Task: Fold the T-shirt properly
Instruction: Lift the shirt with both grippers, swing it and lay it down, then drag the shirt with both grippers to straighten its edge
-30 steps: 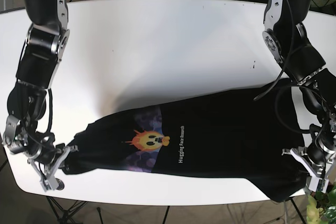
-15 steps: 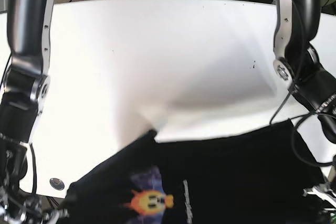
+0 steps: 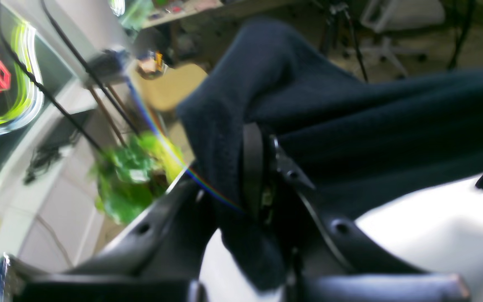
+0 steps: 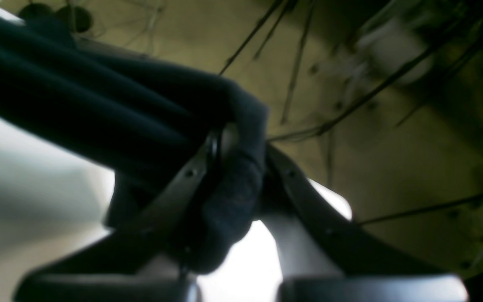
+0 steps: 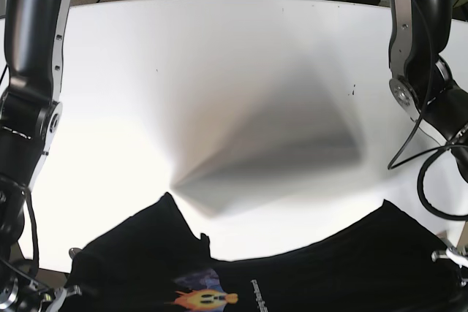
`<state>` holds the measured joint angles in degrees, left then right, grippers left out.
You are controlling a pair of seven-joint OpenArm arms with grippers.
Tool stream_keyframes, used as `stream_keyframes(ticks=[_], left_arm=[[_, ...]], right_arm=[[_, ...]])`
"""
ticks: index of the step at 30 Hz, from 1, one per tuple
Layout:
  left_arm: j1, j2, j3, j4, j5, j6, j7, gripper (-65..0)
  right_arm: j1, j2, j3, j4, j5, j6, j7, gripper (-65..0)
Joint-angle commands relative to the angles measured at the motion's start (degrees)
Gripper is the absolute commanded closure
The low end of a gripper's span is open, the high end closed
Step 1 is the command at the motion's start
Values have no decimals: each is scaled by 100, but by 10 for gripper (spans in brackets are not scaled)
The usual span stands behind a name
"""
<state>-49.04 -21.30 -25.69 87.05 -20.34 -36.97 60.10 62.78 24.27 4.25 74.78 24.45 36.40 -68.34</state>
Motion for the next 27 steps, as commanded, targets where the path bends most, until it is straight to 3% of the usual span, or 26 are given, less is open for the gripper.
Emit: stream_keyframes(ticks=[1,4,6,9,15,27], left_arm=[[170,-90,-11,355,-168,62,-141,0],[715,-81,-37,583,-362,71,-141,0],[1181,-81,-222,680,-520,62,-150,0],[1726,-72,-486,706,-687,44,-150,0],[2833,-72,-776,882,-977,44,-150,0],[4785,68,-1602,1313,-1628,36,-159,0]], right_arm=[[-296,65,283,570,-40,-14,-90,-21],[-1087,65,590,1089,-40,39,-107,-21],[-1659,48,775,1432,-40,223,-107,-21],[-2397,-93,1153,1801,-40,360,-98,-21],[-3883,-489,1839,2469,-49,360,-98,-21],[-5878,-1359,2463,3357,-49,360,-336,-21]])
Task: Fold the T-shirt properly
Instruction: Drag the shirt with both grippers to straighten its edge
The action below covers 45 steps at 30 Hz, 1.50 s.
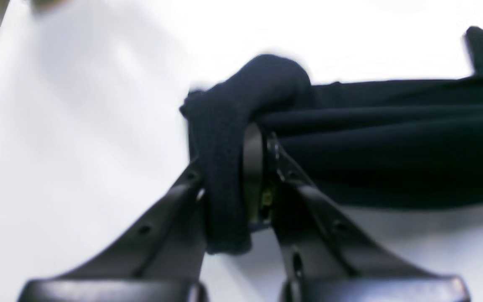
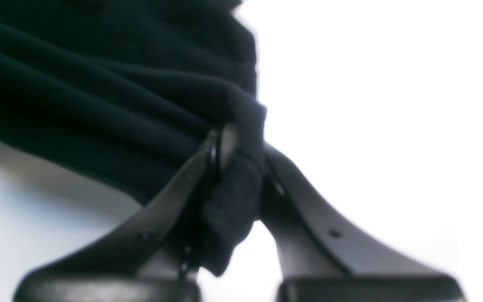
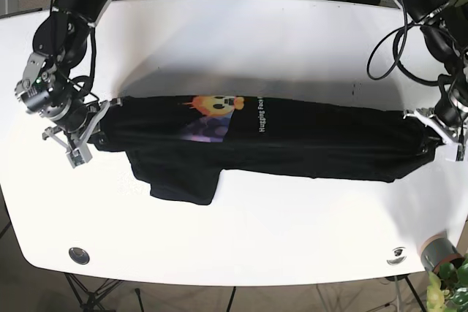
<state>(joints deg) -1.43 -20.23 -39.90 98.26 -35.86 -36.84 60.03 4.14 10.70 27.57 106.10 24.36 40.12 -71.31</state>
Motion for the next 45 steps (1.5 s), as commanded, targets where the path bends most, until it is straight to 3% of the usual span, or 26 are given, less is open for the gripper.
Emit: stream_keyframes(ticks=[1,8,14,21,26,33,38,41,45], left_arm=[[139,58,-269,218,-76,22,-152,0],[754,216,-665,245,-67,-250,-152,0],[1115,199,-832,218,-50,-316,-152,0],[1334,-12,-894,-28,-50,-316,-152,0],[1378,-250,-894,-397,-50,-316,-170,0],[1712,-425,-797,-424,-50,-316,-601,0],[1959,-566,-472,-476,-50,-316,-706,-8],[2073,-593,-375,-476,-50,-316,-706,-139],[2152,-593,-384,-450,-50,-316,-706,-356]], right_arm=[[-128,-81,166,269,-40,-12,-74,-21],[-928,-547,175,568,-32,-12,-118,-21],[-1394,-582,183,568,-32,-12,-109,-21],[-1869,-520,157,568,-32,-12,-126,-21],[-2142,-230,131,550,-32,-12,-170,-21],[-2300,60,131,550,-32,-12,-452,-62],[-2485,113,122,550,-32,-12,-583,-168],[-2608,236,-89,541,83,-12,-583,-295],[-2801,543,-406,541,883,-12,-583,-499]])
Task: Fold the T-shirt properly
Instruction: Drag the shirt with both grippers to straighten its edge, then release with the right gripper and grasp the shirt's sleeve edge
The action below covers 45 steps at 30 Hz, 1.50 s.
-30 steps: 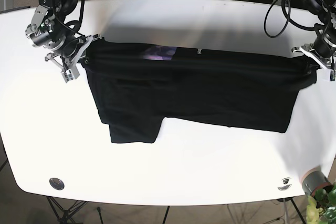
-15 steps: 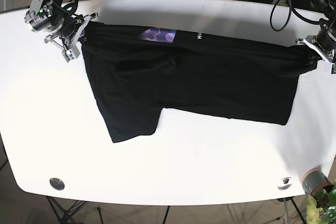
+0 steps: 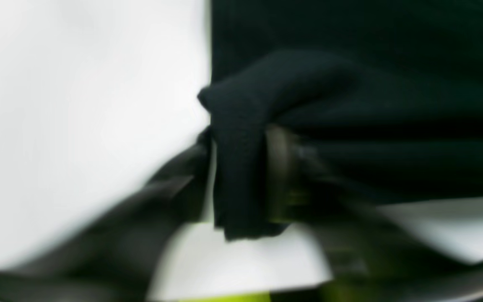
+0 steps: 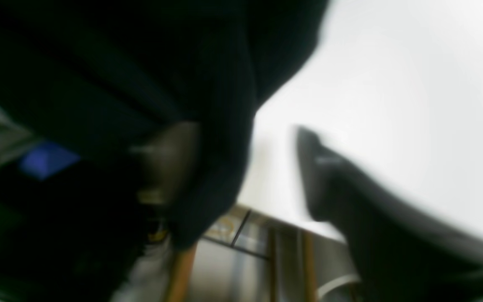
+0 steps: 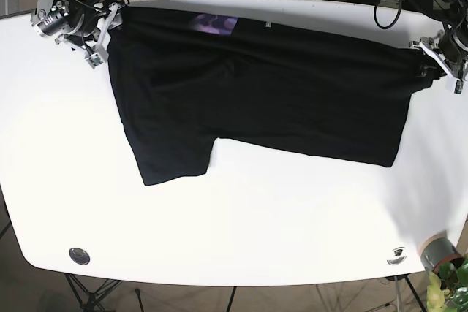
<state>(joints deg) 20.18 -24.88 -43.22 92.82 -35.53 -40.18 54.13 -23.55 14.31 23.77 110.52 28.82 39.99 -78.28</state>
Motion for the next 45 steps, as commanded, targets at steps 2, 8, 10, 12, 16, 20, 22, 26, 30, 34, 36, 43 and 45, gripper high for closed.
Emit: stream_keyframes(ticks=[2,8,10,12,16,20,22,26,30,34,36,43,45], left_arm=[[131,-136,-51,121,-100,18,-116,-401],[386,-443,-87,94,-117,18,-116,-397],[403,-435,-245,121,-117,18,-107,-397],[403,-417,-412,121,-117,18,-107,-397],[272,-391,-509,121,-109,18,-107,-397],[-194,-197,-280,129,-91,18,-107,-396],[-370,-180,-192,121,-91,18,-107,-396],[-669,-171,195,121,-82,225,-134,-396],[-1003,-171,511,112,-82,788,-134,-396],[-1153,-162,713,85,-82,1087,-134,-396],[-1197,-162,784,94,-82,1113,-134,-396],[-1197,-162,801,77,-82,1104,-134,-396],[-1179,-162,801,77,-82,1104,-134,-396]], right_arm=[[-155,323,-69,100,1052,1,114,-569],[-295,807,-60,91,2687,1,105,-566],[-295,877,-43,91,2951,1,105,-545],[-278,886,-34,91,2995,1,105,-525],[-84,877,-25,-15,2934,1,123,-472],[206,816,-25,-190,2608,1,219,-414],[355,631,-34,-252,2388,1,342,-385],[742,367,-60,-313,1703,1,589,-377],[1181,-37,-69,-313,859,1,668,-430],[1770,-371,-69,-393,-135,1,668,-466],[2087,-547,-78,-498,-697,1,738,-472],[3124,-732,-78,-1606,-1972,1,1301,-469],[3300,-705,-69,-1984,-2051,1,1476,-468]])
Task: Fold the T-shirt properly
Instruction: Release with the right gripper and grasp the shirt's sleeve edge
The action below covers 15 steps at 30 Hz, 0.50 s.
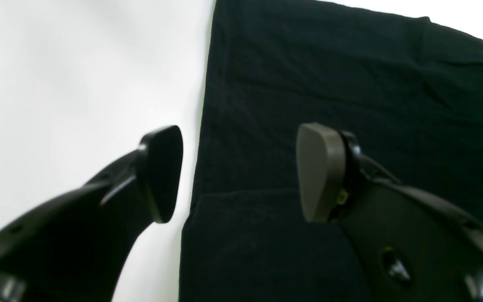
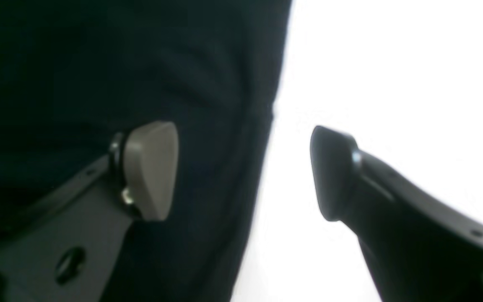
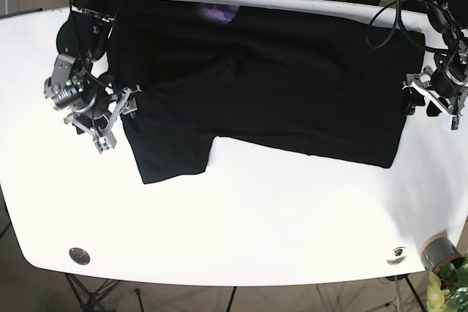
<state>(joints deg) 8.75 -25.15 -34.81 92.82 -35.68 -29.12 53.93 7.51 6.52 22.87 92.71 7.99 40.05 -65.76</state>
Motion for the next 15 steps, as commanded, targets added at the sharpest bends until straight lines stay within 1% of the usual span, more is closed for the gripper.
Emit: stream_keyframes(ticks=[1,5,9,15], left_arm=[[-36,-136,-40,68,-67,-2,-114,-396],[-27,-136,-40,68,-67,-2,-114,-396],[-27,-136,-58,68,-67,-2,-114,-396],[-27,-136,-67,68,-67,-2,-114,-396]], right_arm=[[300,99,20,-493,23,-5,347,-468],[563,266,12,-1249,23,-5,725,-468],[704,275,3,-1776,23,-5,1024,-468],[713,249,3,-2128,14,-5,1332,-461]])
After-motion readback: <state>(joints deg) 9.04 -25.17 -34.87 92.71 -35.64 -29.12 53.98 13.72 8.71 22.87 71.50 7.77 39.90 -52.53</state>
